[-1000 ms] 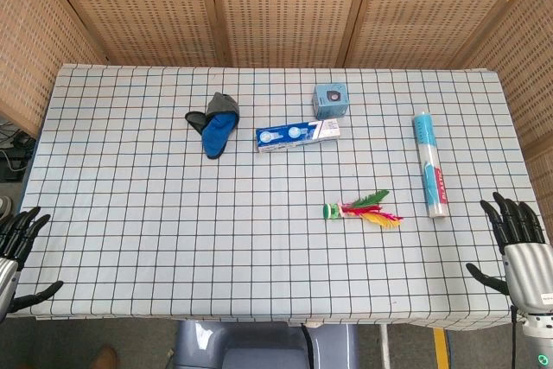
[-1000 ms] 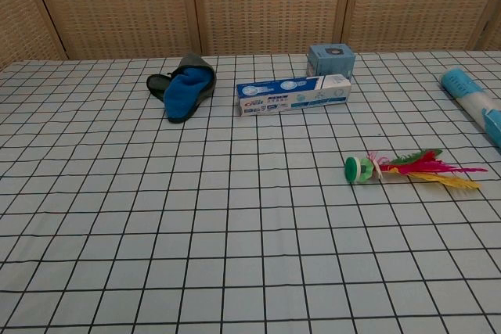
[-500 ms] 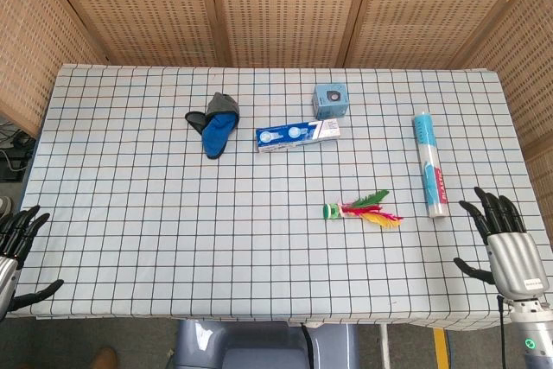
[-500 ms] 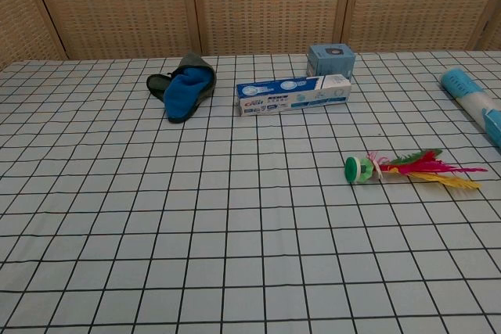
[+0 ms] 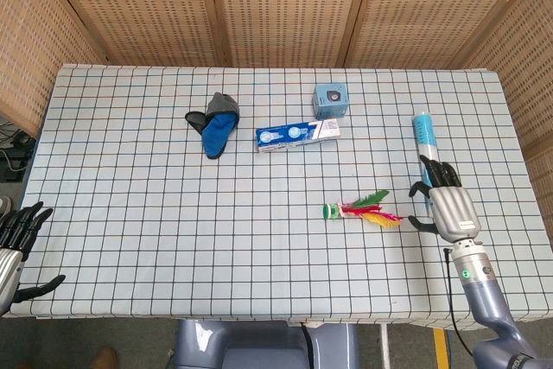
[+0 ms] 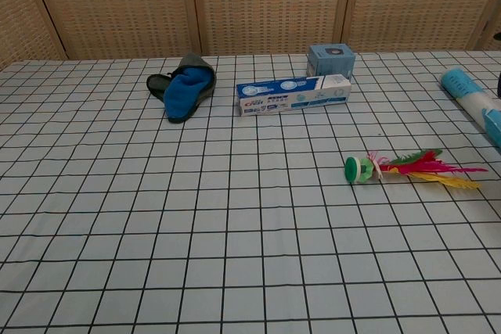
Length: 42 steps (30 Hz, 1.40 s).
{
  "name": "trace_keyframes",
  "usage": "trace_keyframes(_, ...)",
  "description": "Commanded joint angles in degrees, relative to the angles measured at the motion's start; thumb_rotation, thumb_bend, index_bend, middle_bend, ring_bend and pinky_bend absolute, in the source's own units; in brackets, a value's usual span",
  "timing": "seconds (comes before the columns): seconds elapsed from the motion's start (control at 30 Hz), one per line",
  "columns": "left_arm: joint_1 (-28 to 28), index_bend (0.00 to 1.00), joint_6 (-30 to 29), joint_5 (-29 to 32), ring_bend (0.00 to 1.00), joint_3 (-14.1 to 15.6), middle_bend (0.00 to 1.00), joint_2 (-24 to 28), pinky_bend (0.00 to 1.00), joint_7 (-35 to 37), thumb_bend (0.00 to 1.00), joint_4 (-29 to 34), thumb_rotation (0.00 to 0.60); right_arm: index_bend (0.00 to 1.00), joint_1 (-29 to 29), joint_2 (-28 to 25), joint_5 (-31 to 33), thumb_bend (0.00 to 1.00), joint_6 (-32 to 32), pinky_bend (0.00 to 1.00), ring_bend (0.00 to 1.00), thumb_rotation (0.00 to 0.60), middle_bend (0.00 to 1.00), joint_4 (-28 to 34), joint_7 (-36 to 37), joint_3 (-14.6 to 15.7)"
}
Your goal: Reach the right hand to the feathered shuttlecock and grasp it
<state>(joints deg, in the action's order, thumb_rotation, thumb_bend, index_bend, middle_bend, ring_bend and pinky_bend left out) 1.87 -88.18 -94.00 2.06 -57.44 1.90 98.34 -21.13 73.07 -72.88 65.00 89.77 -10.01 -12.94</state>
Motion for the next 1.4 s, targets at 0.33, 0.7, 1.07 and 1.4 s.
trace_keyframes(0.33, 1.2, 0.00, 2.5, 3.1, 0.00, -1.1, 0.00, -0.5, 0.00, -0.4, 0.00, -0.4, 0.600, 0.48, -7.2, 9.2, 15.6, 0.42, -7.1, 0.00, 0.00, 0.600, 0.00, -4.2, -14.9, 0.0)
trace_keyframes(0.7, 1.4, 0.00, 3.1, 3.5, 0.00, -1.0, 0.00, -0.5, 0.00, -0.6, 0.00, -0.3, 0.600, 0.49, -8.6, 12.6, 17.2, 0.43, -5.9, 0.00, 0.00, 0.600, 0.00, -5.7, -17.3, 1.4)
trace_keyframes(1.07, 1.3, 0.00, 2.7, 3.3, 0.00, -0.9, 0.00, -0.3, 0.00, 0.3, 0.00, -0.4, 0.600, 0.54, -8.0, 14.3, 16.9, 0.48, -4.6, 0.00, 0.00, 0.600, 0.01, -9.6, -17.6, 3.3)
trace_keyframes(1.4, 1.0, 0.00, 2.3, 3.0, 0.00, -0.7, 0.00, -0.2, 0.00, 0.1, 0.00, -0.2, 0.600, 0.59, -7.8, 14.9, 16.0, 0.56, -4.0, 0.00, 0.00, 0.600, 0.03, -11.0, -17.0, 4.1)
